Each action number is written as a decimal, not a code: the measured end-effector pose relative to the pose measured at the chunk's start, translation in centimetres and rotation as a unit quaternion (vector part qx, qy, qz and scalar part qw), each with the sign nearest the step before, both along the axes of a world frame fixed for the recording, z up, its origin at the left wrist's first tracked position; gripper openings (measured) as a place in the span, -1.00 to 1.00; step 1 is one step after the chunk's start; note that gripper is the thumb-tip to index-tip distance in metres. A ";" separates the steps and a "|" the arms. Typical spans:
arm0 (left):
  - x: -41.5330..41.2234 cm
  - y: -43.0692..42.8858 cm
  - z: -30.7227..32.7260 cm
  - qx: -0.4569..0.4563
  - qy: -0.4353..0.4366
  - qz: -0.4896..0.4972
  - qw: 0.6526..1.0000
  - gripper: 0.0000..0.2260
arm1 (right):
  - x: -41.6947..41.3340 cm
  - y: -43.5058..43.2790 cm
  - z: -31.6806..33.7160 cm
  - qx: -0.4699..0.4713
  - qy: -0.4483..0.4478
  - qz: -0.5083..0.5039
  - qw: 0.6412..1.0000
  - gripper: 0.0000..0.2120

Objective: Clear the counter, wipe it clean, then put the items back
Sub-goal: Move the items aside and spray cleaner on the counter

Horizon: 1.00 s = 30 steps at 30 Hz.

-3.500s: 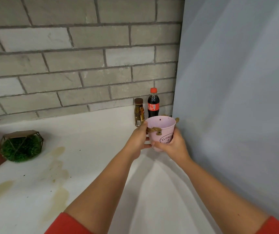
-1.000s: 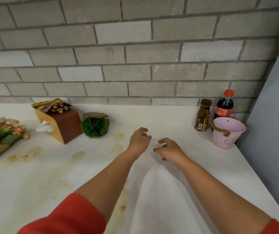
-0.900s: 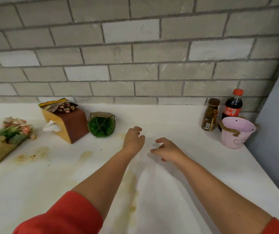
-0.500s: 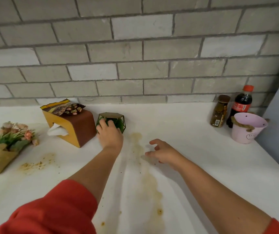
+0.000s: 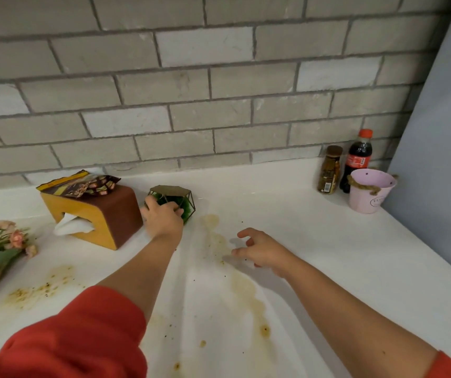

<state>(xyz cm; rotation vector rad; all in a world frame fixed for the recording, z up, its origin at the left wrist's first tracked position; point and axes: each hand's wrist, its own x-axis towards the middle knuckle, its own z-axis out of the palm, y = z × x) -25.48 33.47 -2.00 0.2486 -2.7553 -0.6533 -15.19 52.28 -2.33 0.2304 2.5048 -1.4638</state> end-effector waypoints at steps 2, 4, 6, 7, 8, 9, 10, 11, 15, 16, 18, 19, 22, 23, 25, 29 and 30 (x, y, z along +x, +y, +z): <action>0.2 0.1 0.2 0.028 0.015 -0.022 0.999 -0.79 | 0.2 0.0 0.0 -0.001 0.001 -0.003 1.000 -0.49; 0.6 0.5 0.6 0.046 0.039 -0.040 0.997 -0.79 | 0.4 0.0 0.1 -0.001 0.005 -0.005 1.000 -0.48; 1.2 1.2 1.2 0.064 0.064 -0.055 0.994 -0.79 | 0.5 0.1 0.2 0.001 0.009 -0.009 1.000 -0.48; 1.5 1.7 1.7 0.079 0.074 -0.065 0.992 -0.79 | 0.6 0.2 0.4 0.001 0.012 -0.011 1.000 -0.48; 1.9 2.3 2.2 0.094 0.080 -0.075 0.990 -0.79 | 0.6 0.2 0.5 0.000 0.015 -0.013 1.000 -0.47; 2.3 3.0 2.7 0.105 0.085 -0.084 0.987 -0.79 | 0.7 0.3 0.7 -0.002 0.019 -0.016 1.000 -0.47; 2.8 3.7 3.4 0.113 0.087 -0.092 0.986 -0.80 | 0.7 0.5 0.8 -0.003 0.024 -0.019 1.000 -0.46; 3.3 4.4 3.9 0.121 0.086 -0.101 0.984 -0.80 | 0.7 0.7 1.0 -0.003 0.031 -0.023 0.999 -0.44; 5.2 7.7 5.9 0.178 0.061 -0.165 0.968 -0.83 | 1.0 2.8 1.7 -0.015 0.054 -0.050 0.997 -0.34; 5.7 8.5 6.3 0.190 0.055 -0.182 0.963 -0.83 | 1.1 3.5 1.8 -0.022 0.059 -0.062 0.996 -0.30; 6.5 10.4 7.0 0.216 0.034 -0.209 0.953 -0.86 | 1.5 5.2 1.8 -0.048 0.073 -0.094 0.992 -0.20; 6.9 11.5 7.2 0.234 0.022 -0.219 0.947 -0.90 | 1.8 6.1 1.8 -0.068 0.075 -0.110 0.989 -0.16; 7.8 14.4 7.5 0.309 -0.019 -0.252 0.917 -0.94 | 2.7 9.2 1.6 -0.167 0.067 -0.141 0.974 -0.05; 8.1 15.4 7.4 0.335 -0.032 -0.268 0.903 -0.93 | 3.1 10.2 1.4 -0.203 0.068 -0.142 0.966 -0.05; 9.2 17.2 7.6 0.371 -0.067 -0.300 0.876 -0.93 | 4.2 12.3 1.2 -0.251 0.086 -0.137 0.954 -0.14; 11.0 20.7 7.6 0.417 -0.145 -0.313 0.841 -0.93 | 6.2 16.4 0.7 -0.300 0.114 -0.142 0.936 -0.19; 11.2 21.5 7.4 0.426 -0.167 -0.307 0.835 -0.92 | 6.7 17.4 0.8 -0.303 0.119 -0.147 0.934 -0.20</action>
